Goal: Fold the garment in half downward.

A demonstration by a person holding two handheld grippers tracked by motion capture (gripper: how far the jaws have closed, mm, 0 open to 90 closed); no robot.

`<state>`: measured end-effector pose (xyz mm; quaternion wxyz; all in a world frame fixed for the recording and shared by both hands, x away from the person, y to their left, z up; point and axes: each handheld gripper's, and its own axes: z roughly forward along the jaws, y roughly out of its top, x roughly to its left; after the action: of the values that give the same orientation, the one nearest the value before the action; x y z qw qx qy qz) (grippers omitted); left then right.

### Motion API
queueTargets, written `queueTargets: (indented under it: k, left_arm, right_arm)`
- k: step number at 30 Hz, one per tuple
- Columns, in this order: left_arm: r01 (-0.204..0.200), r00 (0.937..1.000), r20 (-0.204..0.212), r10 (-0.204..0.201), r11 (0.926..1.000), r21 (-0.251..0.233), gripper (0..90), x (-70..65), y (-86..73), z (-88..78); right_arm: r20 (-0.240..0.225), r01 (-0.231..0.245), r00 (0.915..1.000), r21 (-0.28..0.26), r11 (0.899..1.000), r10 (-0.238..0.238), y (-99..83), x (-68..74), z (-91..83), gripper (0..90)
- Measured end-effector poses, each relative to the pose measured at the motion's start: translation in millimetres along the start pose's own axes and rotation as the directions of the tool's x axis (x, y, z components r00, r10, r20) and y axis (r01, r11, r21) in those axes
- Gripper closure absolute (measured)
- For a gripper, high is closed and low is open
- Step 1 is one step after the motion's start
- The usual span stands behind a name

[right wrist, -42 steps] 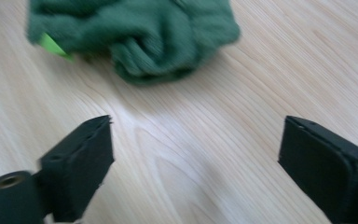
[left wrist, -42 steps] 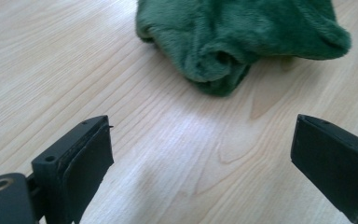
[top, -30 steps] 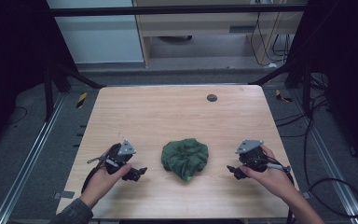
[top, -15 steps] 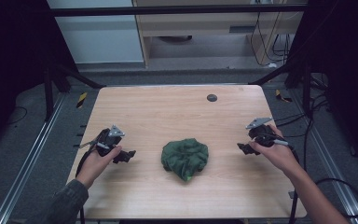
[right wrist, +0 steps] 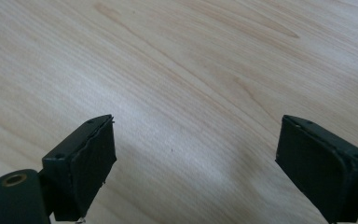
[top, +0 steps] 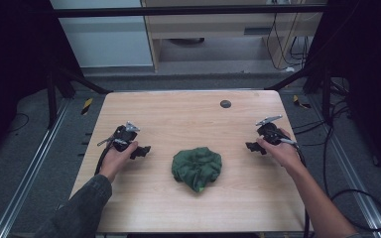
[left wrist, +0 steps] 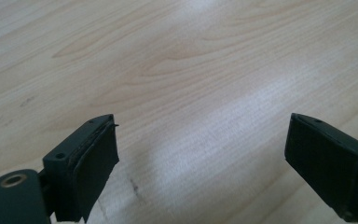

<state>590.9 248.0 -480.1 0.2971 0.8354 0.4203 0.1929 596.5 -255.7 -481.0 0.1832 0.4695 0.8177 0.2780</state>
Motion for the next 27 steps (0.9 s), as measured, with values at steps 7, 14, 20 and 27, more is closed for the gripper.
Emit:
queueTargets:
  k: [7, 14, 20, 27]
  left_arm:
    - [0.066, 0.9978, -0.008, -0.066, 0.9975, -0.026, 7.4, 17.1, -7.2, 12.1]
    - [0.081, 0.9965, -0.018, -0.081, 0.9957, -0.047, 6.1, 19.4, -13.1, 20.2]
    - [0.098, 0.9946, -0.025, -0.101, 0.9921, -0.078, 3.1, 17.3, -17.4, 22.0]
    - [0.133, 0.9891, -0.054, -0.137, 0.9886, -0.070, 0.0, 14.5, -20.0, 20.1]
  right_arm:
    - [0.020, -0.083, 0.9962, -0.066, 0.994, 0.084, -3.5, -4.2, 14.4, 9.1]
    - [0.034, -0.138, 0.9891, -0.119, 0.983, 0.143, -13.5, -6.6, 21.6, 9.8]
    - [0.086, -0.152, 0.9823, -0.149, 0.977, 0.166, -15.8, -2.1, 25.1, 5.6]
    - [0.191, -0.266, 0.9372, -0.151, 0.952, 0.292, -17.6, 9.0, 24.4, 0.2]
